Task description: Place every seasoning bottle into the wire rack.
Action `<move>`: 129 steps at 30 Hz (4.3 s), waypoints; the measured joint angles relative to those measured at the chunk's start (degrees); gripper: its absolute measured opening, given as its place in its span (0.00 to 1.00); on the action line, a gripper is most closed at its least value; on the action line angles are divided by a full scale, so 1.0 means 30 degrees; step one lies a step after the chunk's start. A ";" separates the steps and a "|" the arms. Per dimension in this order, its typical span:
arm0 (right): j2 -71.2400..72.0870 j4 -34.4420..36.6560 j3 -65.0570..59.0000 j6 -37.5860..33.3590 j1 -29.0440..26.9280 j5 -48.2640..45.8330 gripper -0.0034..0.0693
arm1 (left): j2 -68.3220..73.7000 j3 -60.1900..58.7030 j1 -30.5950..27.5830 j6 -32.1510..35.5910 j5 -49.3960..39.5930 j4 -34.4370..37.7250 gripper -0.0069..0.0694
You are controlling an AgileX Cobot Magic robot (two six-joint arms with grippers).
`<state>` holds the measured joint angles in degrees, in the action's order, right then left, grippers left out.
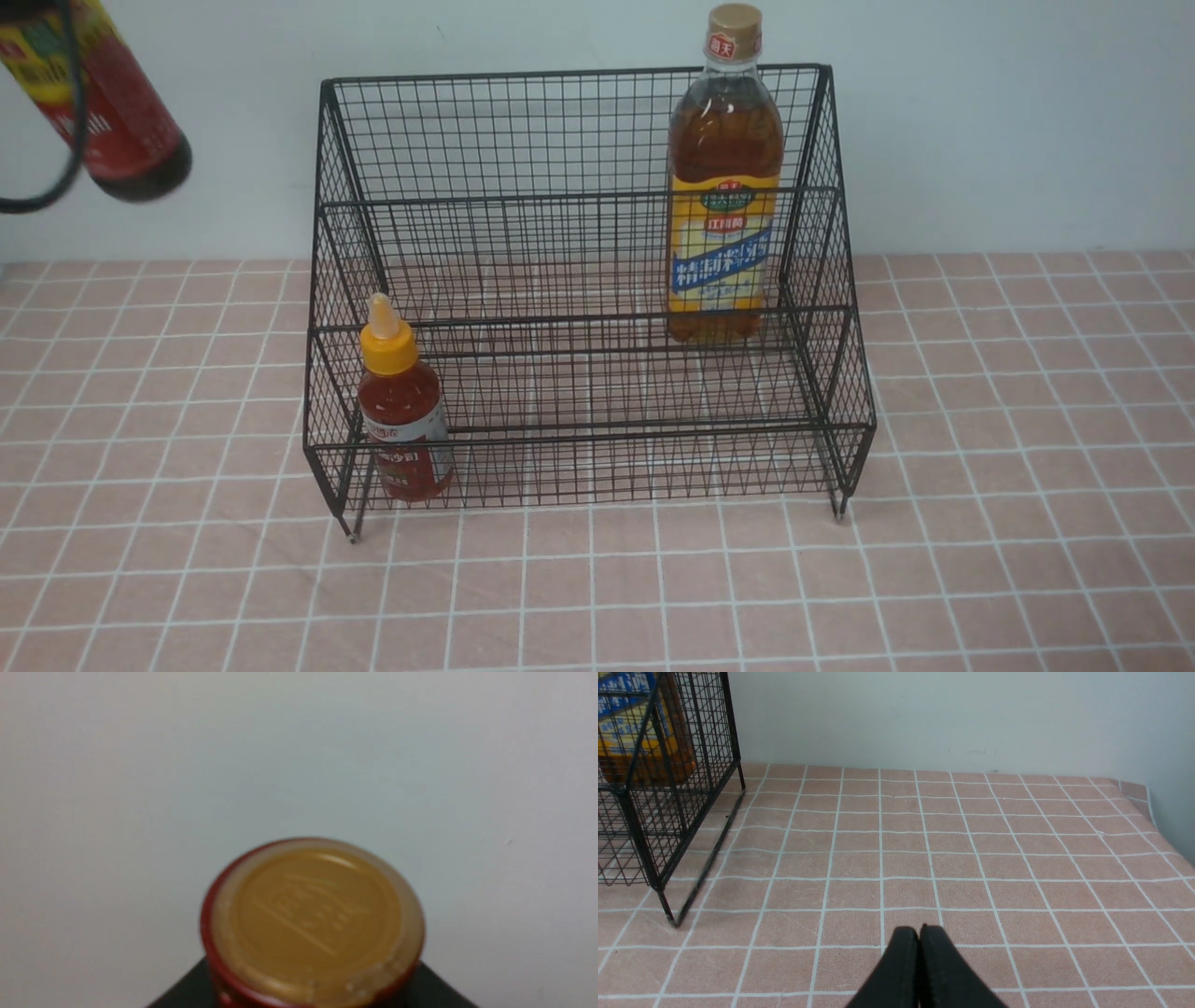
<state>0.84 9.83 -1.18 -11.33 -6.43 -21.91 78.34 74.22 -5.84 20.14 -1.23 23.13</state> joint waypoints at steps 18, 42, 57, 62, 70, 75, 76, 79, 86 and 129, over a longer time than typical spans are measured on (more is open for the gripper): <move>0.0000 0.0000 0.0000 0.0000 0.0000 0.0000 0.03 | -0.1697 0.0030 0.7214 -0.0080 -0.0481 -0.0019 0.43; 0.0000 0.0036 0.0000 0.0000 0.0000 0.0000 0.03 | 0.3981 -0.0017 0.9773 -0.0339 0.1548 0.0133 0.43; 0.0000 0.0034 0.0000 0.0000 0.0000 0.0000 0.03 | 0.5386 0.0020 0.9773 -0.0290 -0.2912 -0.0330 0.43; 0.0000 0.0034 0.0000 0.0000 0.0000 0.0000 0.03 | 0.5719 0.0045 0.9773 -0.0227 -0.3068 -0.0334 0.43; 0.0000 0.0034 0.0000 0.0000 0.0000 0.0000 0.03 | 0.6046 0.0107 0.9773 -0.0171 -0.3158 -0.0334 0.43; 0.0000 0.0034 0.0000 0.0000 0.0000 0.0000 0.03 | 0.5832 0.0107 0.9773 -0.0214 -0.3709 -0.0183 0.49; 0.0000 0.0034 0.0000 0.0000 0.0000 0.0000 0.03 | 0.5644 0.0107 0.9773 -0.0214 -0.3823 -0.0142 0.52; 0.0000 0.0034 0.0000 0.0000 0.0000 0.0000 0.03 | 0.4809 0.0107 0.9794 -0.0234 -0.4168 -0.0067 0.59; 0.0000 0.0034 0.0000 0.0000 0.0000 0.0000 0.03 | 0.1679 0.0107 0.9794 -0.0352 -0.5479 -0.0108 0.58; 0.0000 0.0034 0.0000 0.0140 0.0000 0.0000 0.03 | -1.6347 -0.3390 0.9235 -0.6223 -1.6521 -0.8879 0.08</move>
<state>0.84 9.93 -1.18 -10.91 -6.43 -21.91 29.30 64.05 21.86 1.47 -50.79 -3.51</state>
